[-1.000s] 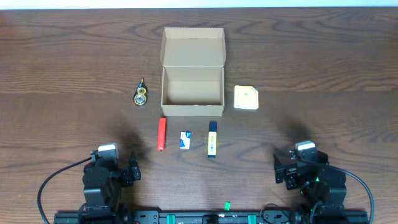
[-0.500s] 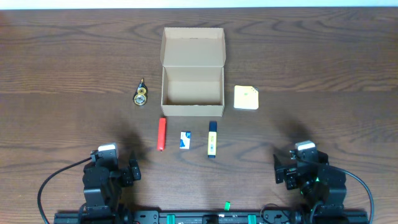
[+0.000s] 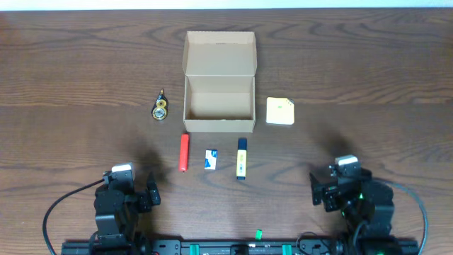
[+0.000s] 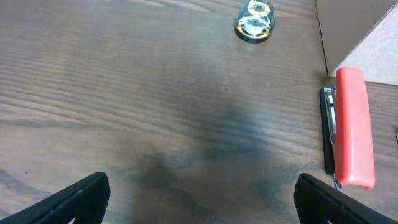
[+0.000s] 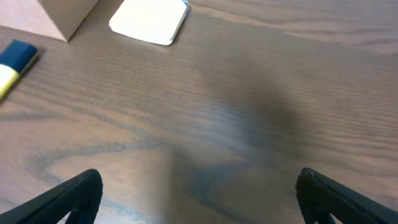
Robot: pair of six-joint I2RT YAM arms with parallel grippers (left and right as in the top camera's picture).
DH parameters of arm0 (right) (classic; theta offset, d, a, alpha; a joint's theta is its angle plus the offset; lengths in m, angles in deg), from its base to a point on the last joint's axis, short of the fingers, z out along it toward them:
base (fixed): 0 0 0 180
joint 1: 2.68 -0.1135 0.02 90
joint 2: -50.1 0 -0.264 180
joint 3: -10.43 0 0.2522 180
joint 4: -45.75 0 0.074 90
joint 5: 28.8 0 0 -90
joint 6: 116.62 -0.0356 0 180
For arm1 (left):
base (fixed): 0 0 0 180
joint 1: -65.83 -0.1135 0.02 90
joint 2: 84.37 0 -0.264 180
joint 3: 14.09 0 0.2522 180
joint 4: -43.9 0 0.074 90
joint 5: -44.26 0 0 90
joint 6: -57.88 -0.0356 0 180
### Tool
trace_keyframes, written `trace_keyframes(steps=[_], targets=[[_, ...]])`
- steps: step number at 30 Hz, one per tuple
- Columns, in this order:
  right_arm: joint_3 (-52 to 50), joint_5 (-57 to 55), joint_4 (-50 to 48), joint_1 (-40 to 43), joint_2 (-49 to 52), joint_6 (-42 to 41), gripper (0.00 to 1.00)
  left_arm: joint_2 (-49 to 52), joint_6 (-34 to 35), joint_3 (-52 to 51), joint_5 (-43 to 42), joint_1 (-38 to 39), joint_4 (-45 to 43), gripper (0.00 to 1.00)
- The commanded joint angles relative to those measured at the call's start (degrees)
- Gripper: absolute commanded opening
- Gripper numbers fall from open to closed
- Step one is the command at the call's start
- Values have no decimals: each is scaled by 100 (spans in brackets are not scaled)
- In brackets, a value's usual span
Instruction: Pack container
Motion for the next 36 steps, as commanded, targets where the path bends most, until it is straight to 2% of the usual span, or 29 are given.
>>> trace_keyframes(steps=[1,5,8,19,30,36], targets=[[734,133,-238,42,802,-723,99,-42,-37,-101,20,-31,22,95],[1906,133,-282,42,2081,-1366,99,-42,-37,-101,20,-31,22,95],[2715,136,-76,42,2828,-1475,99,-42,-37,-101,20,-31,22,95],[6002,264,1832,15,5364,-1926,99,-42,-37,-101,20,-31,22,95],[7316,205,2586,-494,6730,-2321,99,-42,-37,-101,20,-31,22,95],[8096,31,3049,-820,7816,-2371,99,-42,-37,-101,20,-31,22,96]])
